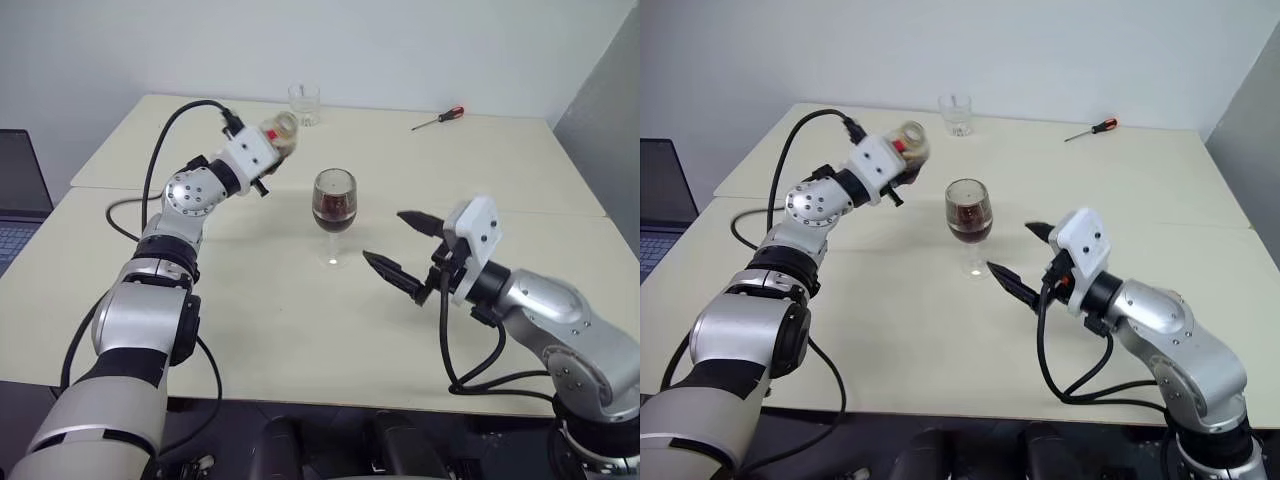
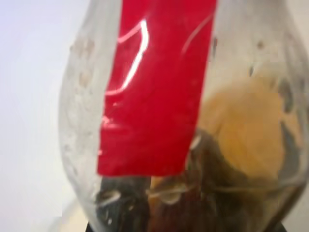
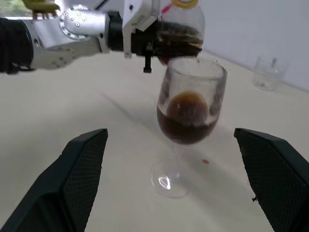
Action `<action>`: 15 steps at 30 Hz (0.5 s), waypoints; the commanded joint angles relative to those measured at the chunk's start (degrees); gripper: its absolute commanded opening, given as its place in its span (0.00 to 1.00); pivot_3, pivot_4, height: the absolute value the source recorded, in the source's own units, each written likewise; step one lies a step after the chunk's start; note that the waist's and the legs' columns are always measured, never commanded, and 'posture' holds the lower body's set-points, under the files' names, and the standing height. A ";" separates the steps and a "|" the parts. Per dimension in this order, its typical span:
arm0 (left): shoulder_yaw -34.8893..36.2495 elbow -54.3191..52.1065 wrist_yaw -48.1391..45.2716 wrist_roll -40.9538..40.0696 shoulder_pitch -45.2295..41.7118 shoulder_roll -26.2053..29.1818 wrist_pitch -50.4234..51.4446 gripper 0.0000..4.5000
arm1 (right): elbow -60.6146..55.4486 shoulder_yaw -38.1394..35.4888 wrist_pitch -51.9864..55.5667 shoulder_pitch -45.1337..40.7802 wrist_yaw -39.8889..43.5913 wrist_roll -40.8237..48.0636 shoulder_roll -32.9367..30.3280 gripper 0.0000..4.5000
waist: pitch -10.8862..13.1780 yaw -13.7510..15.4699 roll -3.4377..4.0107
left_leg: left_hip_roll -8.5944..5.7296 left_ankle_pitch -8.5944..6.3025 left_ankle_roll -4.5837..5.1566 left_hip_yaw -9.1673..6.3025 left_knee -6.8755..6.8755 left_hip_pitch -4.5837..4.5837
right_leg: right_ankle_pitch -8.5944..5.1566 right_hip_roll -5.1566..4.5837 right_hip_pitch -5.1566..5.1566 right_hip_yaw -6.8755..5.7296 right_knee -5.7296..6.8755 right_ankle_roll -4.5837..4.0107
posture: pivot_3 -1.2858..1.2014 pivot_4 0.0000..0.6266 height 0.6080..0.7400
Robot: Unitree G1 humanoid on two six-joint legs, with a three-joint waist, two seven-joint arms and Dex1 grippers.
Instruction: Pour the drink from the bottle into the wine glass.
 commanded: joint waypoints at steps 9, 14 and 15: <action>10.98 -9.47 4.23 -10.26 10.75 1.03 13.91 0.24 | 2.71 -1.89 14.90 -18.00 -1.82 10.14 0.10 1.00 | -0.03 0.27 -0.02 | -0.01 0.00 0.00 0.00 0.01 0.00 | 0.00 -0.08 0.03 -0.04 0.02 0.00 | 0.52 0.24 1.00; 13.60 -9.22 5.68 -12.84 12.79 -0.81 15.08 0.24 | 5.09 0.15 17.95 -21.01 -3.10 9.73 0.41 1.00 | -0.08 0.67 -0.13 | 0.02 0.00 0.00 -0.06 0.00 -0.06 | 0.00 -0.08 0.03 -0.13 -0.03 -0.01 | 0.52 0.24 1.00; 13.80 -9.02 6.23 -12.91 12.97 -0.96 15.20 0.24 | 5.29 0.39 18.16 -21.33 -3.18 9.69 0.56 1.00 | -0.08 0.66 -0.13 | 0.00 0.00 0.00 -0.04 0.01 -0.07 | 0.00 -0.10 0.02 -0.11 -0.03 -0.01 | 0.52 0.24 1.00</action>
